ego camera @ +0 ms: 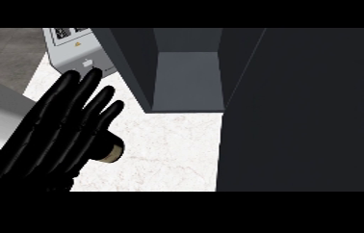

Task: Pick up the wine, place it into the cabinet and close the cabinet

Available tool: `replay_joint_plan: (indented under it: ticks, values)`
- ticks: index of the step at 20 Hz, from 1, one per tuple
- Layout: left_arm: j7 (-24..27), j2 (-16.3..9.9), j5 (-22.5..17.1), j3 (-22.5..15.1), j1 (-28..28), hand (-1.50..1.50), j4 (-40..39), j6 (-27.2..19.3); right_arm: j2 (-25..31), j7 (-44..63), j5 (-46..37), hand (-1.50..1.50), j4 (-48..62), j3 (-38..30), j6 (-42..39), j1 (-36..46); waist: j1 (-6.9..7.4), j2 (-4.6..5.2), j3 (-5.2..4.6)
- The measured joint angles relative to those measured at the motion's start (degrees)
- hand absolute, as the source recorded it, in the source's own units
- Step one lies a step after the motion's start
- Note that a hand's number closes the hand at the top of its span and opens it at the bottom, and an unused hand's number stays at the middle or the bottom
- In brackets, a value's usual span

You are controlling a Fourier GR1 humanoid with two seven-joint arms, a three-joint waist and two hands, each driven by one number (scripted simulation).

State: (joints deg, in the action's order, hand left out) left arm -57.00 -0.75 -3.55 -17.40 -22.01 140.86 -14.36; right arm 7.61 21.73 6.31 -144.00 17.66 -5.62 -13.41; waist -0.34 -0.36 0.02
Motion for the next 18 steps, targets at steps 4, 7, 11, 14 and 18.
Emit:
replay_joint_plan:
  ticks: [4,7,11,14,18]
  values:
    - [-1.85,-0.97,0.77,1.86,-1.14,-1.50,0.73,-0.42,-0.07,0.84,-0.27,-1.50,-0.12,0.13,0.95,0.61,0.05,-0.01,-0.01]
    - [-2.43,-1.75,1.00,3.49,-1.66,-1.50,0.87,-0.45,-0.31,0.96,-0.57,-1.50,-0.12,1.28,1.55,0.56,0.03,-0.01,-0.01]
    - [-3.74,-3.38,0.97,6.33,-2.33,-1.50,1.05,-0.14,0.58,1.17,-0.68,-1.50,-0.28,0.73,1.41,0.48,-0.01,-0.01,-0.02]
    - [-3.60,-4.60,0.56,8.93,-1.60,-1.50,0.98,0.49,0.88,1.68,-0.74,-1.50,-0.42,0.28,1.82,0.98,-0.06,0.03,-0.05]
    - [-2.52,-6.37,-1.08,13.42,-0.97,-1.50,0.18,1.89,0.57,1.50,-0.96,-1.50,-0.39,1.09,2.51,1.20,-0.13,0.09,-0.07]
